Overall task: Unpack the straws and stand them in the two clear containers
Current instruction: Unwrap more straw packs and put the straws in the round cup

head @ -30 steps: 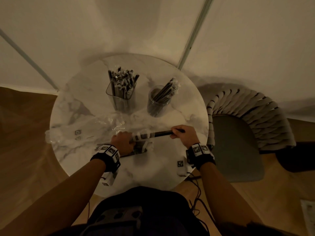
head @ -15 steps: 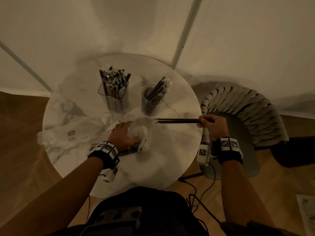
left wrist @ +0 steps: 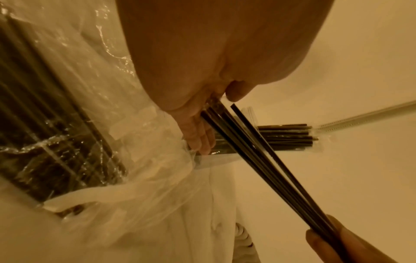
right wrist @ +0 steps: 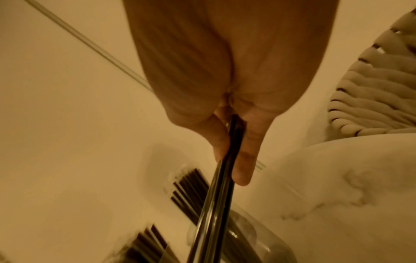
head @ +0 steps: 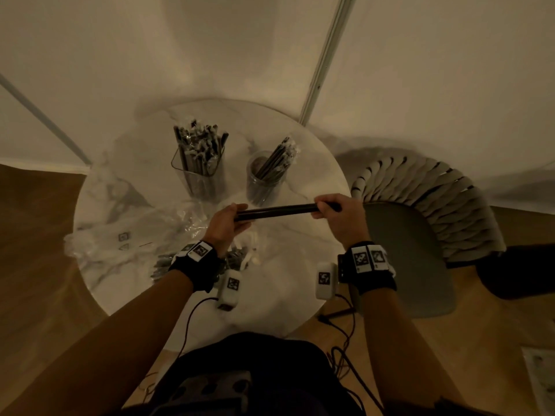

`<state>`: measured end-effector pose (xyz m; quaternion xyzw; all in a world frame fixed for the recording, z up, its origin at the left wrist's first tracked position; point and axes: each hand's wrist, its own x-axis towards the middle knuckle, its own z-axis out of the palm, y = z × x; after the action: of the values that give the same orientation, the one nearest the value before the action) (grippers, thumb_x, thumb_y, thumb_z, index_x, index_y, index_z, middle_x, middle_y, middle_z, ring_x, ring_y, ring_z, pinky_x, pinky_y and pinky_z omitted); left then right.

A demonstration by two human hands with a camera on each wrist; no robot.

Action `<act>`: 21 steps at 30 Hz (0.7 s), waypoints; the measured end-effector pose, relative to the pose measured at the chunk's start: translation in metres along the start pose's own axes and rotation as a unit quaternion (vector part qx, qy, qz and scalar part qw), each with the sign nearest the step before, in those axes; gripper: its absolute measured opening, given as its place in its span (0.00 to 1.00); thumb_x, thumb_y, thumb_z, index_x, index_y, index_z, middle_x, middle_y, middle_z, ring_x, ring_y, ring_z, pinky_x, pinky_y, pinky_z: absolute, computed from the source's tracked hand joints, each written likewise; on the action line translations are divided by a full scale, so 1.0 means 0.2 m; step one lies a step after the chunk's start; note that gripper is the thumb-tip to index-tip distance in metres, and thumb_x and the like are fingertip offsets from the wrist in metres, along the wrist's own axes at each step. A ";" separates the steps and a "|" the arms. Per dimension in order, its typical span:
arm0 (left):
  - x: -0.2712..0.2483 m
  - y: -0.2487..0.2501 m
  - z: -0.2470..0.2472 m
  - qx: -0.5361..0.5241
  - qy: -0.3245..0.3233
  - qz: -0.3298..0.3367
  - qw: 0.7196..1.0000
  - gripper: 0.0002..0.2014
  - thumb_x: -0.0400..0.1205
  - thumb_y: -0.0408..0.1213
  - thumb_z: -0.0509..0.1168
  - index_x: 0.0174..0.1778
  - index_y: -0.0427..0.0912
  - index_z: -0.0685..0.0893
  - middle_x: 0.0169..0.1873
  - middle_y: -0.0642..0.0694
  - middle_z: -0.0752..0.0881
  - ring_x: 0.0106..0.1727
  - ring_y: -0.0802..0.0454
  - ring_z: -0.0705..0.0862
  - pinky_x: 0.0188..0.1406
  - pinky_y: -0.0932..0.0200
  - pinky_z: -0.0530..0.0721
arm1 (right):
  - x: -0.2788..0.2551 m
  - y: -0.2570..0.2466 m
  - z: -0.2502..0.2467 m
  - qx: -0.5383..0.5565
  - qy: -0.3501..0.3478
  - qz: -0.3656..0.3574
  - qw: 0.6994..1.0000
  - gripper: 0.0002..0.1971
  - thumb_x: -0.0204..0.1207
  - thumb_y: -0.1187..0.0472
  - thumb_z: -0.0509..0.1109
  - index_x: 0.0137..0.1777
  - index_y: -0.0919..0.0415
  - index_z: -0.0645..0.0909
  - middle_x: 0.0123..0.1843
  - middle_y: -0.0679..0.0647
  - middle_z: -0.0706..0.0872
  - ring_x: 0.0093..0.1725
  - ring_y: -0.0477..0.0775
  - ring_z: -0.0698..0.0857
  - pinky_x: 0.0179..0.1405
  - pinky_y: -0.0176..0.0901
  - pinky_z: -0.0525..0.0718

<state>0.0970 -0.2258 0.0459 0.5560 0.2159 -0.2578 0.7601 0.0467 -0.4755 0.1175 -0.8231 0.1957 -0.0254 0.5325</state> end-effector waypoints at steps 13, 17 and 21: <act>-0.06 0.12 0.01 -0.067 0.030 -0.014 0.997 0.11 0.89 0.29 0.50 0.52 0.29 0.76 0.39 0.29 0.83 0.28 0.44 0.89 0.26 0.57 0.87 | -0.06 -0.09 0.22 -0.139 0.034 -0.125 0.982 0.10 0.84 0.65 0.64 0.62 0.61 0.82 0.59 0.52 0.78 0.52 0.46 0.80 0.56 0.29 0.75; -0.06 0.13 -0.01 -0.074 0.050 -0.018 0.996 0.10 0.89 0.27 0.50 0.48 0.32 0.76 0.36 0.31 0.81 0.24 0.47 0.87 0.22 0.60 0.84 | -0.03 -0.11 0.19 -0.070 0.023 -0.107 0.992 0.11 0.86 0.63 0.62 0.64 0.58 0.80 0.57 0.53 0.85 0.50 0.50 0.86 0.51 0.39 0.86; -0.05 0.14 -0.02 -0.067 0.053 -0.013 0.996 0.10 0.89 0.26 0.50 0.49 0.31 0.76 0.37 0.32 0.80 0.23 0.48 0.87 0.24 0.60 0.84 | -0.04 -0.15 0.16 -0.008 0.022 -0.063 0.998 0.10 0.87 0.65 0.60 0.62 0.61 0.81 0.47 0.56 0.90 0.39 0.53 0.90 0.41 0.43 0.90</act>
<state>0.1058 -0.2141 0.0712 0.5139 0.2797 -0.2223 0.7799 0.0571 -0.4339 0.1315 -0.8372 0.1554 -0.0755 0.5189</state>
